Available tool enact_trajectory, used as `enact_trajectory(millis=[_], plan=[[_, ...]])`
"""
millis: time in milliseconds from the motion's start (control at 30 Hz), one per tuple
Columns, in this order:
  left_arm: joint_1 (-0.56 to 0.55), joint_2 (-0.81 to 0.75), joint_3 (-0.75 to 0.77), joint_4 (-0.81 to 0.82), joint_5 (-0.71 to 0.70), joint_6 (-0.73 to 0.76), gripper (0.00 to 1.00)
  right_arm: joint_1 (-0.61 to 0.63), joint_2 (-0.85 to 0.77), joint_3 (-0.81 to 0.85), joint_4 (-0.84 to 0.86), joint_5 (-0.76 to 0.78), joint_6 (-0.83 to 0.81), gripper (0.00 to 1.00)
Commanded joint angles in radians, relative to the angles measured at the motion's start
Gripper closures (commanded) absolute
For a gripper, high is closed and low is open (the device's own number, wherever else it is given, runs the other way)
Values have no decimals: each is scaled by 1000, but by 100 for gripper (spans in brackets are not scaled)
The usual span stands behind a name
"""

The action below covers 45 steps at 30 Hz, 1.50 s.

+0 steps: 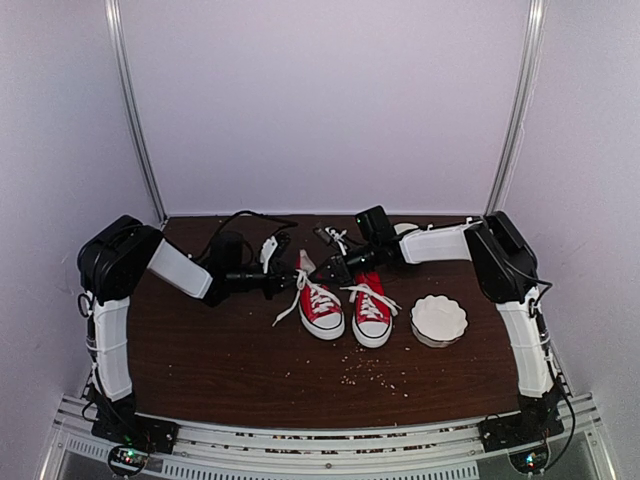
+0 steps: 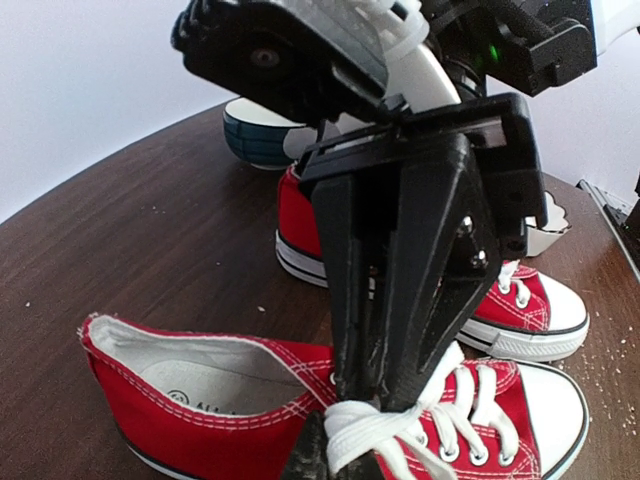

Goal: Tie the shoes
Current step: Cross the half-tied shoelace with the shoelace loop, then tie the loops with the shoelace on the shoe.

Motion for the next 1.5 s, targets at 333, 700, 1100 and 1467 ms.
enact_trajectory(millis=[333,700,1100,1467], plan=[[9,23,92,-46,77,5,97,3,33,38,81,-58,45,84],[-1,22,101,-91,53,19,97,-8,13,-15,145,-103,38,98],[-2,16,99,-102,55,36,80,-47,18,-113,528,-137,315,100],[-1,-51,52,-145,-66,74,58,-47,12,-125,530,-119,309,100]])
